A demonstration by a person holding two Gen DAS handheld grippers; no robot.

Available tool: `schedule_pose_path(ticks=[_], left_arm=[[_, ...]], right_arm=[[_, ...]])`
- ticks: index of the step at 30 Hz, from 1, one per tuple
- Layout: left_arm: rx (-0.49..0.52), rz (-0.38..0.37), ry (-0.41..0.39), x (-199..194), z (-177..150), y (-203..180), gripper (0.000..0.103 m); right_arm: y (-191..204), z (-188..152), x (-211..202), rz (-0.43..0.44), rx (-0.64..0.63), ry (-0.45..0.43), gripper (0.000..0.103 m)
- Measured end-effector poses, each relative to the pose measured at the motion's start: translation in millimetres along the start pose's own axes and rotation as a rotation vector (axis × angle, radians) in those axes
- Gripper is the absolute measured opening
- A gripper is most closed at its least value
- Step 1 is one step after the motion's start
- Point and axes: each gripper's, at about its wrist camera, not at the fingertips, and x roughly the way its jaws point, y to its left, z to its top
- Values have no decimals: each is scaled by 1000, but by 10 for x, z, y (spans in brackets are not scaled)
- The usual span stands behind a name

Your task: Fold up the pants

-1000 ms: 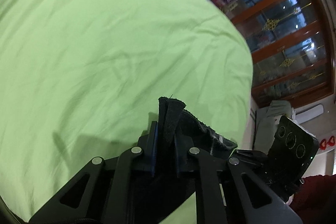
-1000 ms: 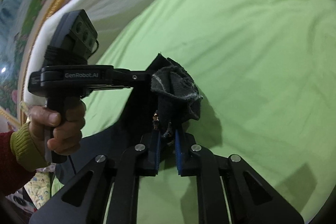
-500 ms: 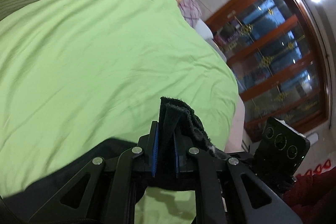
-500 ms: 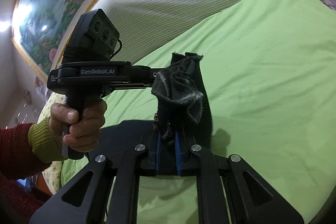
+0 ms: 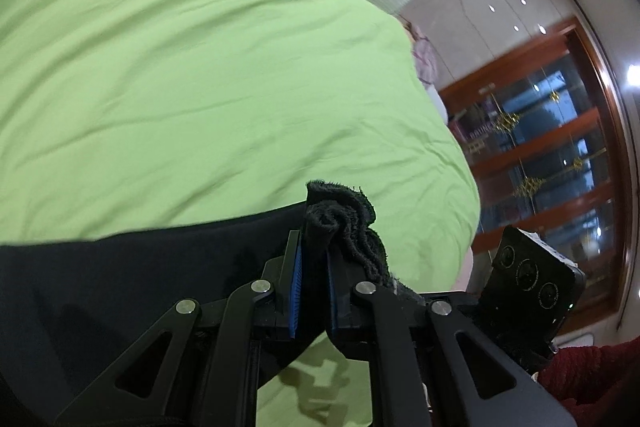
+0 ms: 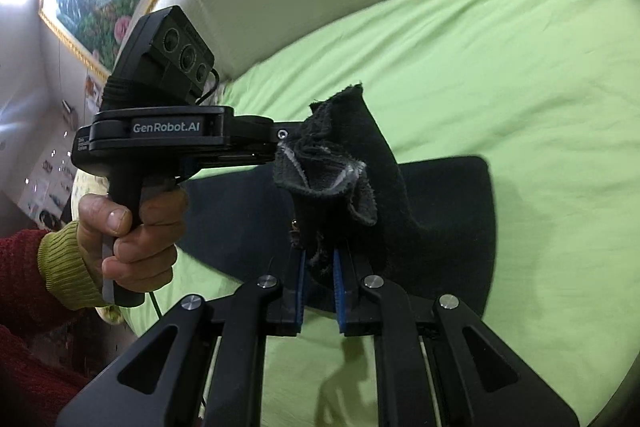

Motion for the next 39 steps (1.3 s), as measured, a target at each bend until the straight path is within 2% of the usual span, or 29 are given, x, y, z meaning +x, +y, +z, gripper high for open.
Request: schedule_pose_path(ticks=[5,11,14,16,18,21,29,35,38,39], left_arm=[[-70,39,1,66,-133,301,8],[-142,56,-6,36,-295,511,8],[-175,66,-7,62,-340,570,9],[-195,70,-9,56,-388,627,9],[-216,75,-24,15,-436,659,10],[-253,79,-58,-74,-485,713,12],[-348,72,-151,-384,-671,820,16],[-423,83,-207,-633,-840,936,25],[-463,104,-236,-795,-948,993,37],[-486,115,-247,-856,-999,1015,47]], right_arm=[[-23,-30,248,-21,0,78,13],[50,91,480,-33,16,139,16],[89,203,623,-46,30,182,20],[86,147,689,-46,26,209,24],[119,156,738,-36,21,223,34],[179,163,794,-22,1,244,42],[322,190,902,9,-38,275,46],[496,242,926,44,-75,279,46],[594,285,930,53,-96,273,46],[584,291,920,55,-101,274,46]])
